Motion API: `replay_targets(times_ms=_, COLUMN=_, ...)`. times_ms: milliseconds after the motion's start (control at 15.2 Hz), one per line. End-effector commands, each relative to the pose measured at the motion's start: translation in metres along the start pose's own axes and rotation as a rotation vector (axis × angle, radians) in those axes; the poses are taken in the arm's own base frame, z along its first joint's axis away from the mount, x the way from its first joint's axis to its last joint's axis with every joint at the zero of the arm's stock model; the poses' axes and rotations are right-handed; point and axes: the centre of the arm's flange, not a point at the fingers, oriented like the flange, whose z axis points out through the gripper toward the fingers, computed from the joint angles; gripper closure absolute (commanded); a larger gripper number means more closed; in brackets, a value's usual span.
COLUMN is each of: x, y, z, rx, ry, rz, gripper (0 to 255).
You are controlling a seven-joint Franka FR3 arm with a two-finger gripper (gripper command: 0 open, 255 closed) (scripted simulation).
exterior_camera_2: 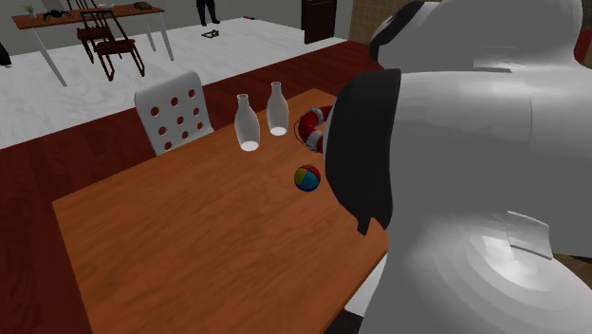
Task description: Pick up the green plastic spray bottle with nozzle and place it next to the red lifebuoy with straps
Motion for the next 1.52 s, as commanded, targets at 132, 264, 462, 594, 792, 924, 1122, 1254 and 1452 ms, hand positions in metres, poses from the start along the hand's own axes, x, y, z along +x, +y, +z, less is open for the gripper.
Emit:
replay_targets(times_ms=132, x=-0.011, y=0.001, z=0.018, rx=-0.001, ry=0.0, rz=0.0, gripper=255)
replay_targets(times_ms=264, x=-0.016, y=0.001, z=0.027, rx=-0.001, ry=0.0, rz=0.0, gripper=255)
replay_targets(times_ms=462, x=-0.024, y=0.001, z=0.041, rx=-0.001, ry=0.0, rz=0.0, gripper=255)
replay_targets(times_ms=594, x=-0.029, y=0.001, z=0.05, rx=-0.001, ry=0.0, rz=0.0, gripper=255)
replay_targets(times_ms=792, x=-0.037, y=0.001, z=0.064, rx=-0.001, ry=0.0, rz=0.0, gripper=255)
replay_targets(times_ms=924, x=-0.042, y=0.002, z=0.073, rx=-0.001, ry=0.0, rz=0.0, gripper=255)
replay_targets(times_ms=1122, x=-0.05, y=0.002, z=0.087, rx=-0.001, ry=0.0, rz=0.0, gripper=255)
replay_targets(times_ms=1254, x=-0.056, y=0.002, z=0.096, rx=-0.001, ry=0.0, rz=0.0, gripper=255)
replay_targets(times_ms=1452, x=-0.063, y=0.002, z=0.11, rx=-0.001, ry=0.0, rz=0.0, gripper=255)
